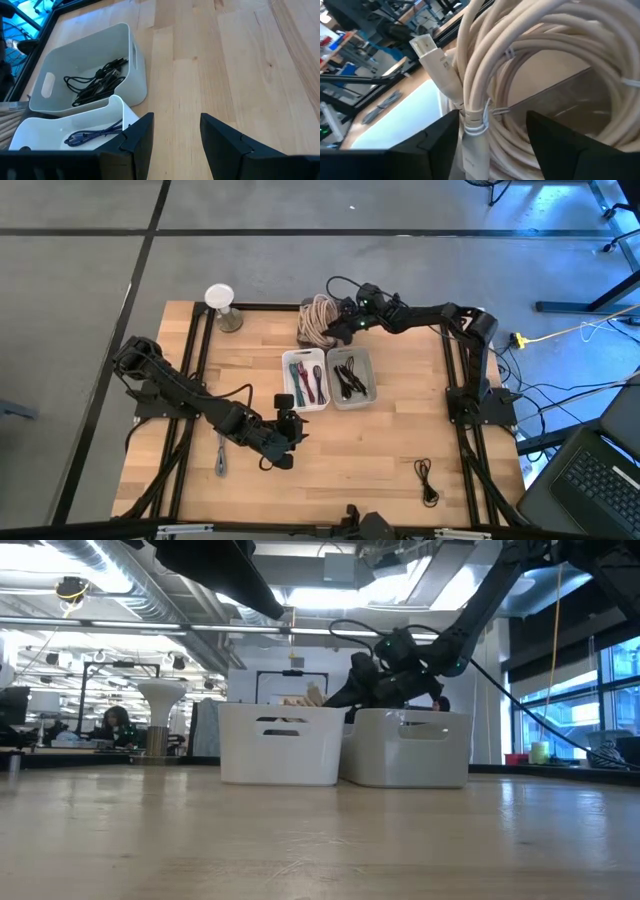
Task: Pick & Place USB Port
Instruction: Put the white and black charger cable into the white bin
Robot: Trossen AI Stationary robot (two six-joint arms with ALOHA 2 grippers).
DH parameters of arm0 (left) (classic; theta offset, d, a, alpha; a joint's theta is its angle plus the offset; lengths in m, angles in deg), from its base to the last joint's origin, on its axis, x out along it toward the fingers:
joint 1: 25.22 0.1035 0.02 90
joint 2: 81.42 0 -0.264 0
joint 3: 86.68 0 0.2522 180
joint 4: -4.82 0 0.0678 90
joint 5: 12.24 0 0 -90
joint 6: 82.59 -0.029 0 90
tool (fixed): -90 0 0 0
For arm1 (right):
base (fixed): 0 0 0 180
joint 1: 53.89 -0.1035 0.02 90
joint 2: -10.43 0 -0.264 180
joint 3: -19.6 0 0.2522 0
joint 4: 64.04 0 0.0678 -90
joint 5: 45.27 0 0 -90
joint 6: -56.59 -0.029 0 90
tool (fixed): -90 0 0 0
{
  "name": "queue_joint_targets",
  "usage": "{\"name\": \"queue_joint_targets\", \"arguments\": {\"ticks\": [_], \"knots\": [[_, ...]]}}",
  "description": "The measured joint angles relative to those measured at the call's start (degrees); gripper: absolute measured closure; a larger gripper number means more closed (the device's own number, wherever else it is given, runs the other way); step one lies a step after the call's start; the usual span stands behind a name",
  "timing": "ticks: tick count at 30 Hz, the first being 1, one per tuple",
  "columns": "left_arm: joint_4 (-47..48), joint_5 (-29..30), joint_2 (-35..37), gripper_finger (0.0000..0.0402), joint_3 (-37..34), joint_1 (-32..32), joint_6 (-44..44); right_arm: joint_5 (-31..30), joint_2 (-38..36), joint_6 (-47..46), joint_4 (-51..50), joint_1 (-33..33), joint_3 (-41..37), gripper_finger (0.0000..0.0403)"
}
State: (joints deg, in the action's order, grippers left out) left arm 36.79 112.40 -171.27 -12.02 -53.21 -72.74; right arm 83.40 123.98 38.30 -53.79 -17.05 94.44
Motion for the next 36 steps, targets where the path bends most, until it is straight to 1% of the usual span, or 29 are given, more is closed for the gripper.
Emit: {"name": "queue_joint_targets", "arguments": {"ticks": [3,9,14,16,18,22,28,32,36], "knots": [[0.00,0.00,0.00,0.0249,0.00,0.00,0.04,-1.59,0.00,0.62,0.01,0.00,0.00,0.0169],[0.02,0.00,0.00,0.0249,0.00,0.00,0.11,-1.82,-0.39,0.70,-0.06,0.00,0.00,0.0168],[0.01,-0.57,0.00,0.0249,0.00,-0.04,0.52,-3.31,-2.59,0.79,-1.11,0.00,0.00,0.0168],[0.02,-1.20,0.00,0.0249,0.00,-0.04,0.52,-3.45,-3.87,1.25,-3.33,0.00,0.00,0.0168],[0.02,-1.21,0.00,0.0249,0.00,-0.04,0.53,-4.91,-5.30,2.65,-6.70,-0.32,0.00,0.0167],[0.06,-1.26,0.00,0.0249,0.00,-0.04,1.26,-12.88,-9.21,8.14,-16.46,-1.63,0.00,0.0167],[0.38,-1.31,0.00,0.0249,0.00,-0.04,1.55,-21.43,-18.58,13.65,-31.64,-5.71,-0.02,0.0167],[0.52,-2.88,0.00,0.0249,0.02,-0.04,2.29,-28.17,-26.89,15.10,-42.40,-10.53,-0.02,0.0167],[2.42,-7.17,0.00,0.0249,0.02,-0.11,7.57,-33.95,-34.67,14.15,-52.84,-16.96,-0.02,0.0176]]}}
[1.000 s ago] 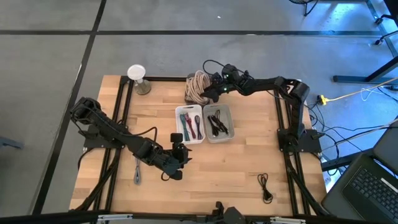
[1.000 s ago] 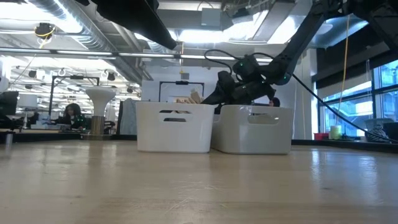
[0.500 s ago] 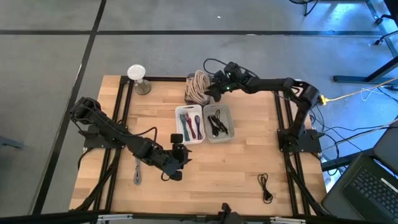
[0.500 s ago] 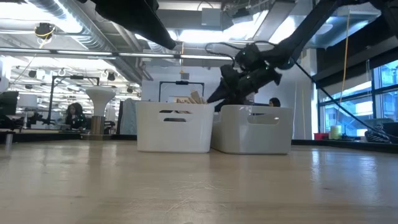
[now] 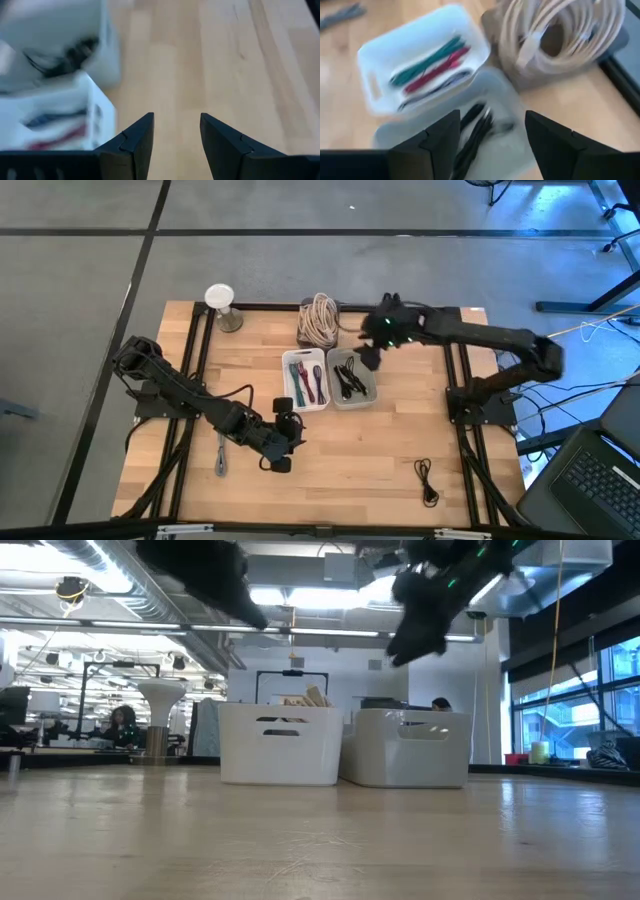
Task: Pick & Place USB Port
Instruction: Put the white and black charger cable into the white bin
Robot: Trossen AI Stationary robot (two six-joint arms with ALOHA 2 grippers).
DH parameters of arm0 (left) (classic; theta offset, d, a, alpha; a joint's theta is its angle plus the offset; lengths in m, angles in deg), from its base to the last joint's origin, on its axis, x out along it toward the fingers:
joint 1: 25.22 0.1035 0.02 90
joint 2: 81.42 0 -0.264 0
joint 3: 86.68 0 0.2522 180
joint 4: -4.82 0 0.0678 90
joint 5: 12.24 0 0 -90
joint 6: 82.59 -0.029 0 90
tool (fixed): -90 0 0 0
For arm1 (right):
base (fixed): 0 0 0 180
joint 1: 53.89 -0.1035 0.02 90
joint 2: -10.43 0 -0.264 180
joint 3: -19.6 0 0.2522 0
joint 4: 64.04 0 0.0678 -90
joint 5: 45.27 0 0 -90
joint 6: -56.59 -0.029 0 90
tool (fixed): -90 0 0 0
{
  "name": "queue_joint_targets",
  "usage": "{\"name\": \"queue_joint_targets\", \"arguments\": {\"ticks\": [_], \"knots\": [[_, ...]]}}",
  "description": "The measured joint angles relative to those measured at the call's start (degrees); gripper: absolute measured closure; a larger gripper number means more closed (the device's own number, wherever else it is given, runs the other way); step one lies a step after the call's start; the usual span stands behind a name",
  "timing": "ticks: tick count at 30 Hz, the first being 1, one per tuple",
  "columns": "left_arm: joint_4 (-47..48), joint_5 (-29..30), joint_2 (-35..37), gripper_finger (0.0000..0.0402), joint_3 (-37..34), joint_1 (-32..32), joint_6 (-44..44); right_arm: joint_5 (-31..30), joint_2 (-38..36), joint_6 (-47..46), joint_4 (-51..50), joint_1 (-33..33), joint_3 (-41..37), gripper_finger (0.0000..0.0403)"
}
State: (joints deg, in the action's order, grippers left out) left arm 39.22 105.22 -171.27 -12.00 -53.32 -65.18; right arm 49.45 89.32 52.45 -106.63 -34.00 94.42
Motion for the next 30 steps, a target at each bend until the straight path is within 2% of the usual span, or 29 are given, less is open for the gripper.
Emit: {"name": "queue_joint_targets", "arguments": {"ticks": [6,9,14,19,21,26,30], "knots": [[11.18,-10.54,0.00,0.0249,0.00,-0.86,16.07,-8.88,-8.44,-7.84,-14.10,-9.87,0.00,0.0196],[20.28,-10.74,0.00,0.0249,0.00,-3.22,29.07,-11.65,-10.75,-13.12,-19.80,-14.46,0.00,0.0201],[32.71,-7.76,0.00,0.0249,0.00,-9.88,54.69,-16.79,-12.20,-19.46,-24.86,-21.49,0.00,0.0203],[44.03,-13.01,-0.02,0.0249,0.00,-17.81,77.62,-21.76,-12.30,-21.20,-25.85,-26.02,0.00,0.0203],[46.67,-12.79,-0.02,0.0249,0.00,-20.66,85.45,-23.21,-12.30,-21.22,-25.65,-26.98,0.00,0.0203],[48.95,-9.38,0.00,0.0249,-0.26,-24.21,94.68,-24.67,-12.30,-21.39,-25.19,-27.68,0.00,0.0203],[47.83,-11.92,-0.02,0.0249,-2.54,-24.26,97.23,-24.69,-12.30,-22.40,-25.21,-27.68,0.00,0.0203]]}}
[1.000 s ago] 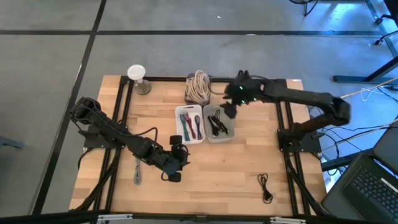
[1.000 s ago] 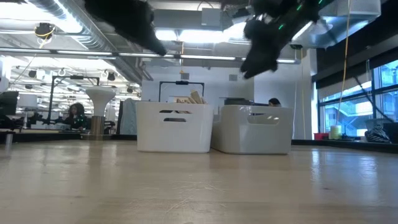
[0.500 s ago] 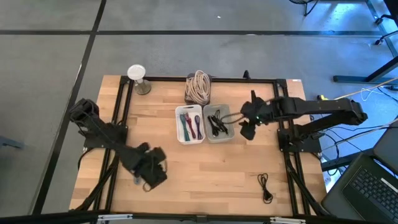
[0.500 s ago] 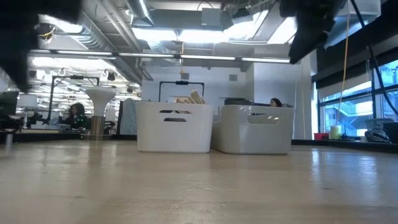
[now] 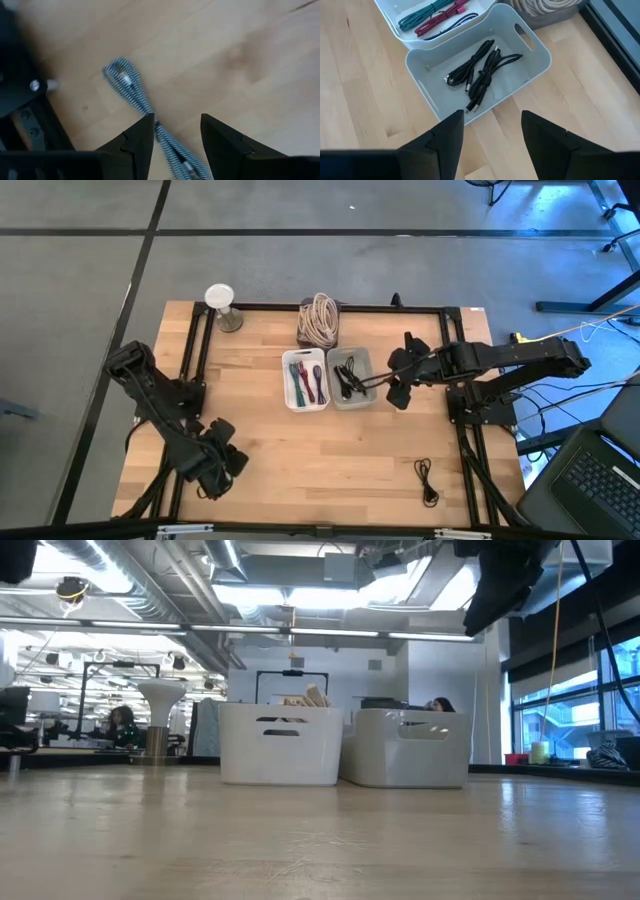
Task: Pick & Place USB Port
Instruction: Put the white and black charger cable into the white bin
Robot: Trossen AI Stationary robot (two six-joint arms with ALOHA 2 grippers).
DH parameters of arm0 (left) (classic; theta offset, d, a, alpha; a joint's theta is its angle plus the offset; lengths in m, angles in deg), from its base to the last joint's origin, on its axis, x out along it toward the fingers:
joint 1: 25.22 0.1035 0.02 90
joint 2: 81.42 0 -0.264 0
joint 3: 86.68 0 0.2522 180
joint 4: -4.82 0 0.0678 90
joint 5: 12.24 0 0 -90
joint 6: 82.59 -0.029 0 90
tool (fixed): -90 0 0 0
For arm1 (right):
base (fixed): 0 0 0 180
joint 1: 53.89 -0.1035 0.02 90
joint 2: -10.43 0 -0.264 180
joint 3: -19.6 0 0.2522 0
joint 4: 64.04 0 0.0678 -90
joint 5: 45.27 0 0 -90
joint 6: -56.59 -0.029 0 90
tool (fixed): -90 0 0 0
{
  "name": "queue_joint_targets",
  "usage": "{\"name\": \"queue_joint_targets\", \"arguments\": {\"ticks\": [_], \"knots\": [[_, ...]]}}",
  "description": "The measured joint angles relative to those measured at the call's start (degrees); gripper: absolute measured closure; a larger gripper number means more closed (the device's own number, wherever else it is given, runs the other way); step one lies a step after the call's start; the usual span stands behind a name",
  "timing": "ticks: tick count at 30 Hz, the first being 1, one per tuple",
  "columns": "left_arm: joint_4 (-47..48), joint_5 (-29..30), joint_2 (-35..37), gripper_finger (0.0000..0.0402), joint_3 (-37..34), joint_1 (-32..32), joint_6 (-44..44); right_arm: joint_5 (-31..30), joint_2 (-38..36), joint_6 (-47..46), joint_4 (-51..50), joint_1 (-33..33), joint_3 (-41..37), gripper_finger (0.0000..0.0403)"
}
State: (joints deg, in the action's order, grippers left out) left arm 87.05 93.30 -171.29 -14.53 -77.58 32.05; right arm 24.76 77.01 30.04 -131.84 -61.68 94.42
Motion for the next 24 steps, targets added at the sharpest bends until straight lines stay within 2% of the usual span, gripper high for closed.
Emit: {"name": "queue_joint_targets", "arguments": {"ticks": [6,13,18,24], "knots": [[-5.90,-3.79,-0.02,0.0249,-5.05,0.07,0.92,0.00,0.00,-0.09,0.00,0.00,0.00,0.0203],[-18.23,-5.67,-0.02,0.0249,-12.31,0.14,1.00,0.00,0.00,-0.24,-0.01,-0.02,0.00,0.0203],[-19.80,-5.71,0.26,0.0254,-14.36,0.14,0.90,0.00,0.00,-0.24,0.00,-0.02,0.00,0.0203],[-18.79,-7.76,0.19,0.0295,-13.90,0.18,0.13,0.01,0.00,-0.24,0.09,-0.02,0.00,0.0203]]}}
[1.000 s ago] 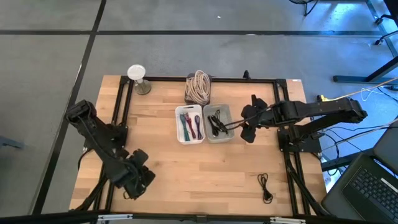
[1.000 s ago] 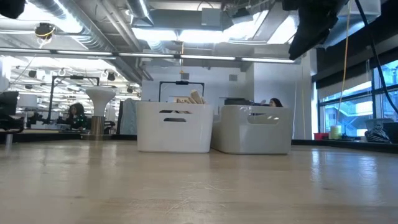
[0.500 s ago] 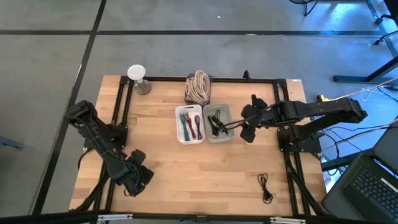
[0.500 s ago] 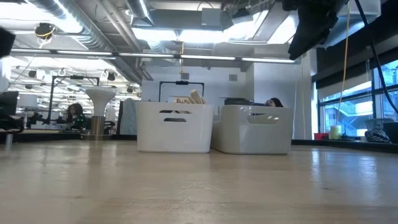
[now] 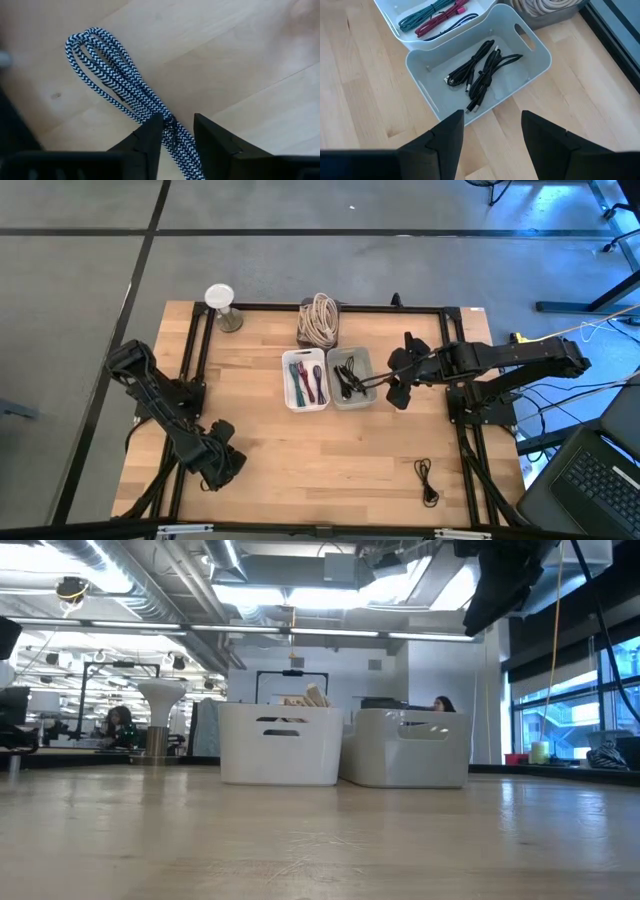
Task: Pick & Place USB Port
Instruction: Put the white and black charger cable into the white bin
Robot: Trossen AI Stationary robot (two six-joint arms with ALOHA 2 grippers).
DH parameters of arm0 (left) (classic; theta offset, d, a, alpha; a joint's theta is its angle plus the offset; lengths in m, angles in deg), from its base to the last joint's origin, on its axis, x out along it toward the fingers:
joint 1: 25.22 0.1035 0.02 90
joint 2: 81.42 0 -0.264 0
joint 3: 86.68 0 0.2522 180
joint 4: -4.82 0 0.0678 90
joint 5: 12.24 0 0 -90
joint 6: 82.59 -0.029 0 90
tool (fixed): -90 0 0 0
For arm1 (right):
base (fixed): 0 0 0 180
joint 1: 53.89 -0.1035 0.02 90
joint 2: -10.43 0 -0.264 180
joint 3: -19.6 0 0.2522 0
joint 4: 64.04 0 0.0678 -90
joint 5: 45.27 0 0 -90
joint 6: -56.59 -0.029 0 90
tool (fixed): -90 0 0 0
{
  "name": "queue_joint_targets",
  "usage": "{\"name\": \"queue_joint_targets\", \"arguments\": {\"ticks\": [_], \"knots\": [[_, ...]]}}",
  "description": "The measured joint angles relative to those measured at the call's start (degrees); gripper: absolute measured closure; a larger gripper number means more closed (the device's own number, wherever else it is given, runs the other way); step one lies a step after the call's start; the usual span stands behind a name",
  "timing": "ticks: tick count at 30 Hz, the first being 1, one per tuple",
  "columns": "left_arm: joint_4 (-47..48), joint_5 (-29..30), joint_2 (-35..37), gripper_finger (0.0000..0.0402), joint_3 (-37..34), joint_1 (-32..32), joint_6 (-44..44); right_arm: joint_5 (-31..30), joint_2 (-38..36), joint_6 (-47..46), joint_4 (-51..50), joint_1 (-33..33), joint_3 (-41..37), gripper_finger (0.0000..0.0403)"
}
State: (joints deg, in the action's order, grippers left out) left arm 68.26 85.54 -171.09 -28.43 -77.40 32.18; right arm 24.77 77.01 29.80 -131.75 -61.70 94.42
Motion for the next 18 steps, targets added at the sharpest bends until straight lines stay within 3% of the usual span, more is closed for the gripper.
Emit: {"name": "queue_joint_targets", "arguments": {"ticks": [9,18], "knots": [[4.60,-4.83,-0.33,0.0325,4.74,-0.04,-2.06,0.01,0.00,-0.91,0.17,0.00,-0.02,0.0203],[4.47,-7.48,-0.33,0.0258,4.61,-0.04,-2.05,0.08,0.00,-1.29,0.13,0.00,-0.02,0.0203]]}}
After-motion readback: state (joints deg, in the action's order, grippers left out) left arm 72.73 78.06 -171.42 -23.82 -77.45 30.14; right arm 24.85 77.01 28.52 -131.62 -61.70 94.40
